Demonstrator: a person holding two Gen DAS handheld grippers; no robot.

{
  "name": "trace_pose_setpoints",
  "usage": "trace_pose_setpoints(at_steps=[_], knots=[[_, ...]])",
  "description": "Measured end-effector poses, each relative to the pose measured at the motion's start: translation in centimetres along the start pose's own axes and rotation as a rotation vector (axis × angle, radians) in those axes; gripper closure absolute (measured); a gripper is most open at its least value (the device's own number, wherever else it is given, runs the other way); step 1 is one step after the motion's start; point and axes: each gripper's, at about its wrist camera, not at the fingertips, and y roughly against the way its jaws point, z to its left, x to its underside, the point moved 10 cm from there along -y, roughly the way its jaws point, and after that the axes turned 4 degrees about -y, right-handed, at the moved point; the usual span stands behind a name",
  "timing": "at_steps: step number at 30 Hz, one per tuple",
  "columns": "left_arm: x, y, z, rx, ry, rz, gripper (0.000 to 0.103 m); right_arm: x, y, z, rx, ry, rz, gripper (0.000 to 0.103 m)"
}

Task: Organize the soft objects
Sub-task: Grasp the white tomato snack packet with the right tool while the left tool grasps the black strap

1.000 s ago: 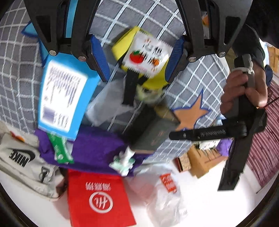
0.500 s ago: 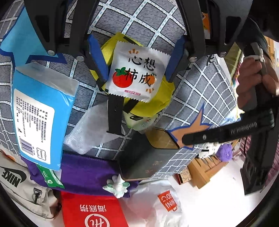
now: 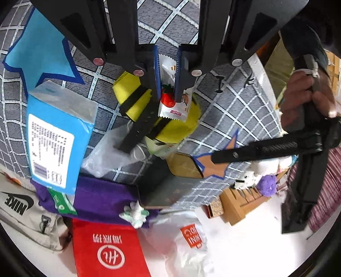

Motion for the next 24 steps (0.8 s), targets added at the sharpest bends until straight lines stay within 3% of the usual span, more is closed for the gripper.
trace_pose_setpoints(at_steps=[8,12,19,24], knots=[[1.2,-0.4,-2.6,0.032,-0.048,0.01,0.052,0.5,3.2,-0.8,-0.031,-0.024,-0.071,0.097],[1.7,-1.2,-4.1,0.048,-0.074,0.023,0.052,0.9,5.4,-3.0,0.008,-0.05,-0.116,0.097],[2.1,-2.5,-6.1,0.058,-0.107,0.027,0.053,2.8,4.9,-9.1,0.109,-0.167,-0.082,0.097],[1.6,-0.8,-8.4,0.066,-0.205,-0.022,0.053,3.6,4.1,-11.5,0.125,-0.217,-0.058,0.096]])
